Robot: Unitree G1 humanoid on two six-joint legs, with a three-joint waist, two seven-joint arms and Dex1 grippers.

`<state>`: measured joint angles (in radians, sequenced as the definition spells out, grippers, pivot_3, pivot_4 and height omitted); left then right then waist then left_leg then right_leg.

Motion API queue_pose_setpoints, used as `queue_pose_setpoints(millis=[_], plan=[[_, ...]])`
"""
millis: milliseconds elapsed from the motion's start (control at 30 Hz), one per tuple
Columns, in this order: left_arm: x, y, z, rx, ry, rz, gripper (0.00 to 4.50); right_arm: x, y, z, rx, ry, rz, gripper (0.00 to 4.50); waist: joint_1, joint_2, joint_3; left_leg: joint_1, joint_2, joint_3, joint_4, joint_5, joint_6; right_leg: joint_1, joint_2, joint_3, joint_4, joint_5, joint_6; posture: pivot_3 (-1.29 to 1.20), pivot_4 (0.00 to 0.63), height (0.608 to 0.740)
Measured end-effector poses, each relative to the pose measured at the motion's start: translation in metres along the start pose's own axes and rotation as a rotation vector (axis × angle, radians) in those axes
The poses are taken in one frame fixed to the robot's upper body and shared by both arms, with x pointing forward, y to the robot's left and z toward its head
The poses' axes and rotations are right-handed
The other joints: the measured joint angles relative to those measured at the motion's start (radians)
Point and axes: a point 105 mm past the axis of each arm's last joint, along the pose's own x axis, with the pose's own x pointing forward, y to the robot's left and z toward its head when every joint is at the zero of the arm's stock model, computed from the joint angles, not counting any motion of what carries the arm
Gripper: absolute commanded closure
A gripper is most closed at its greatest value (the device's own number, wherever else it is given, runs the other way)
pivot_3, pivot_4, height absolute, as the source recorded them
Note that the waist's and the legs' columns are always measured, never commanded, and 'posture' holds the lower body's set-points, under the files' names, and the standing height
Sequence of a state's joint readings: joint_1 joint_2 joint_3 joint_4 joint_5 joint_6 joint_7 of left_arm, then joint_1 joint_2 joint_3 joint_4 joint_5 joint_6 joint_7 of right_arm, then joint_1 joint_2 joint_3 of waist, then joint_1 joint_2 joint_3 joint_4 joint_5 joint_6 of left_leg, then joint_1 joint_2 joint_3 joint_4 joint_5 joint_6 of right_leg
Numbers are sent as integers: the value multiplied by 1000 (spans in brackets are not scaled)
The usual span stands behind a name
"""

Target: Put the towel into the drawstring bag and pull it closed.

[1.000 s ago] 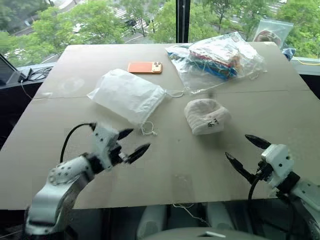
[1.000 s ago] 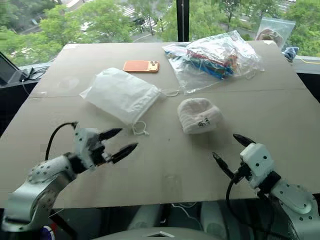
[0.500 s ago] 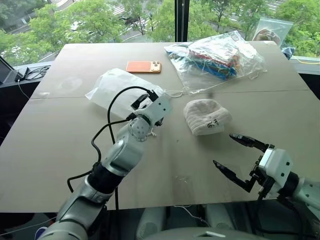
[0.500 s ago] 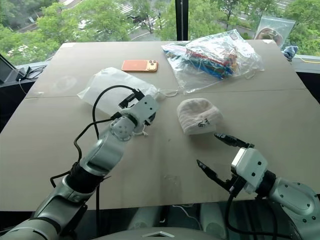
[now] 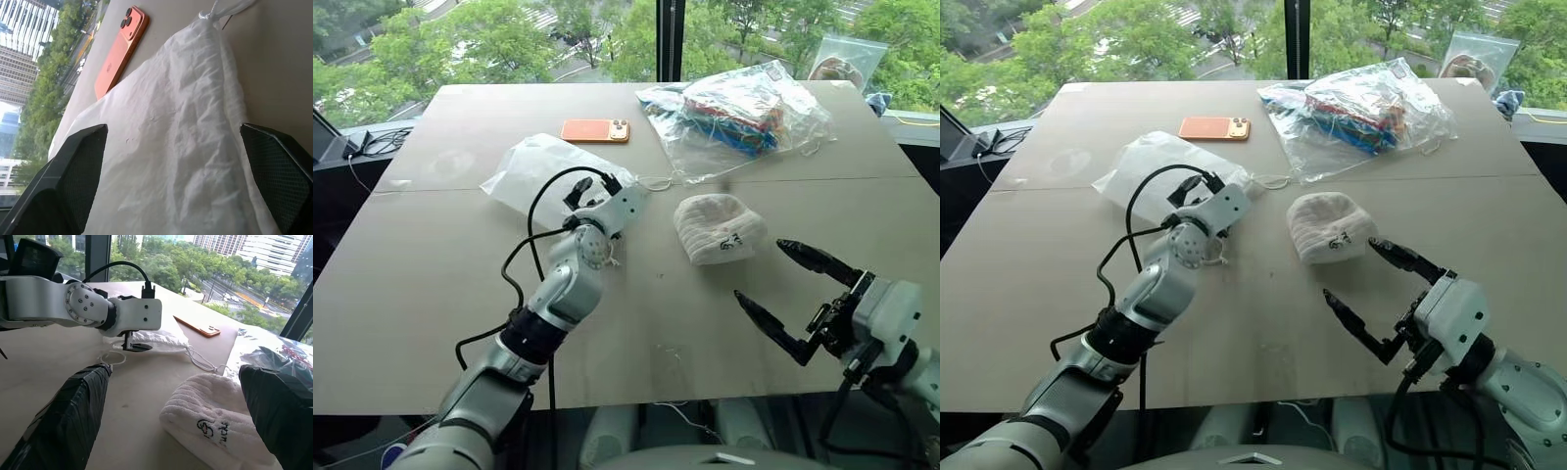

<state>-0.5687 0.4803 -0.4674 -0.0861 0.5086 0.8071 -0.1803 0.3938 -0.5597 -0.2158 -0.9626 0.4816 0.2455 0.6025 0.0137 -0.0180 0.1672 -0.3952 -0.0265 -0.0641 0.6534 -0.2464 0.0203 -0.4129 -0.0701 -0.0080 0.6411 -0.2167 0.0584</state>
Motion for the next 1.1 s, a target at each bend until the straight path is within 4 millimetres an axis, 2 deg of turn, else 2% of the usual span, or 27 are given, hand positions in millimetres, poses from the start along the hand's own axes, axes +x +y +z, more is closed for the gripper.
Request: queue_pose_setpoints(millis=[67,167,267,300,333,400,433,500,600,700,767,833,933,1000,1100], plan=[[0,1,-2,4,4,4,46,-1,2,-2,1,14,14,0,2,0,0,0,0,0,0,0,0,0,0,0,0,0,0,0,150,740],[0,1,-4,22,9,7,812,-2,3,-2,-4,14,27,0,1,0,0,0,0,0,0,0,0,0,0,0,0,0,0,0,150,740],[2,0,-8,44,17,8,2186,-1,3,-2,-5,15,28,0,0,0,0,0,0,0,0,0,0,0,0,0,0,0,0,0,150,740],[3,0,-7,50,11,10,2774,-1,3,-3,-5,15,28,0,0,0,0,0,0,0,0,0,0,0,0,0,0,0,0,0,150,740],[3,0,-7,53,9,11,3086,-1,3,-3,-5,16,28,0,0,0,0,0,0,0,0,0,0,0,0,0,0,0,0,0,150,740],[4,0,-8,52,1,12,4105,0,3,-5,-4,20,30,0,0,0,0,0,0,0,0,0,0,0,0,0,1,0,0,0,150,740],[4,1,-9,45,1,14,4472,1,2,-7,-2,25,29,0,0,0,0,0,0,0,0,0,0,0,0,0,1,0,0,0,150,740],[5,4,-11,-8,-20,5,4472,3,2,-10,-4,38,30,0,-1,0,0,0,0,0,0,0,0,0,0,0,1,1,-1,0,150,740],[7,9,-6,-227,-85,-77,4472,12,-2,-19,5,96,1,0,0,0,0,0,1,0,1,0,0,0,-1,0,1,2,-4,0,150,740],[3,16,-11,-586,-100,-300,4472,23,-13,-27,69,137,-31,0,-4,0,0,0,1,0,2,0,0,0,0,0,1,3,-4,0,150,740],[-2,25,-13,-701,-112,-396,4472,29,-17,-28,82,136,-33,0,-7,0,1,0,0,0,2,0,0,-1,1,-1,1,3,-4,0,150,740],[-12,36,-18,-835,-122,-524,4472,35,-31,-34,85,164,-68,0,-17,0,1,0,0,1,2,0,0,0,1,0,2,3,-4,0,150,740],[-26,46,-24,-919,-131,-641,4472,41,-56,-50,114,224,-168,0,-25,0,1,0,-1,1,2,0,0,0,0,0,2,3,-4,0,150,740],[-29,45,-25,-924,-122,-672,4472,52,-68,-53,142,227,-211,0,-26,-1,1,0,-1,1,2,0,0,0,0,0,2,3,-4,0,150,740],[-32,40,-16,-906,-139,-699,4472,69,-84,-59,156,261,-264,0,-26,-1,1,0,-1,1,2,0,0,0,0,1,2,3,-5,0,150,740]])
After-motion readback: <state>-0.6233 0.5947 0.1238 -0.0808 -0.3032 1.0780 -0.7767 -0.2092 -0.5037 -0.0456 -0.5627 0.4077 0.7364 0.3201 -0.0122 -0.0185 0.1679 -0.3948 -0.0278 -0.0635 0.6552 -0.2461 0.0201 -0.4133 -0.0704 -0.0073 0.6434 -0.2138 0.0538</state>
